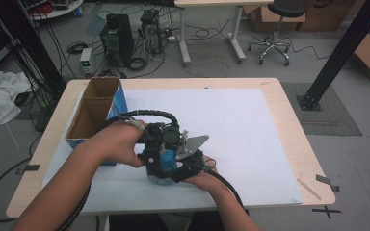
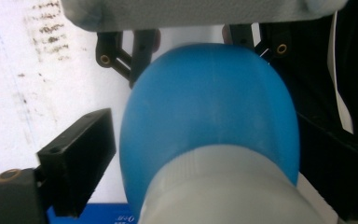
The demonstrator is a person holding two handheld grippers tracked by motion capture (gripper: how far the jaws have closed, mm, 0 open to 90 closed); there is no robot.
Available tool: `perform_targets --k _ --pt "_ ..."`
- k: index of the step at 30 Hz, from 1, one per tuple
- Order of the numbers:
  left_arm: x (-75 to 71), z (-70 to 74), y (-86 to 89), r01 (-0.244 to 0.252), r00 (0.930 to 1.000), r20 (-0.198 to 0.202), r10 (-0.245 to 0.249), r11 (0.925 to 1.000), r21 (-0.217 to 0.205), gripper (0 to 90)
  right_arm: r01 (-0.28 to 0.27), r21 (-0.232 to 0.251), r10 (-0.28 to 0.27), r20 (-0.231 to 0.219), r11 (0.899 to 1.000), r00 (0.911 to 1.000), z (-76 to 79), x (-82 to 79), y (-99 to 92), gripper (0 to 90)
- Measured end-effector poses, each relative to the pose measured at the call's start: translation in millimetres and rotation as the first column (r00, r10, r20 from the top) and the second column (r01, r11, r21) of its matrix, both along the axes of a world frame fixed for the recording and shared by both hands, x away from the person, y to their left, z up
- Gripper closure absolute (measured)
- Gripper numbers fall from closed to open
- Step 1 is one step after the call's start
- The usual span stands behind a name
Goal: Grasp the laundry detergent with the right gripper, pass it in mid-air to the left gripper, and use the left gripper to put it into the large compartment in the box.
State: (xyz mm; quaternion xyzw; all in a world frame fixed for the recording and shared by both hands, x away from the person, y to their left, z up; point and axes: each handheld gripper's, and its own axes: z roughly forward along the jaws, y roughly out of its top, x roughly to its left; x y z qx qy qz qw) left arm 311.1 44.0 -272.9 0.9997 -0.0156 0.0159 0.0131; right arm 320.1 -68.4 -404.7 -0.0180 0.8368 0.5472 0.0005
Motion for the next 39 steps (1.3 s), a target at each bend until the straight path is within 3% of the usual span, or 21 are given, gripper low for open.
perform_targets --k 5,26,39 --pt "-0.9 1.5 -0.3 0.006 1.0 -0.006 -0.006 1.0 -0.001 15.9 0.007 0.005 -0.007 -0.004 1.0 1.0 -0.5 0.9 -0.1 45.5" --pt "-1.2 -2.4 1.5 0.004 0.9994 0.034 -0.005 0.9998 0.022 27.4 0.006 0.017 -0.006 0.009 1.0 0.9999 -1.9 0.3 2.0 45.5" --pt "-1.7 -4.4 2.0 0.001 0.9993 0.038 -0.002 0.9998 0.021 27.9 0.007 0.023 -0.007 0.003 1.0 1.0 -4.5 0.1 3.0 45.6"
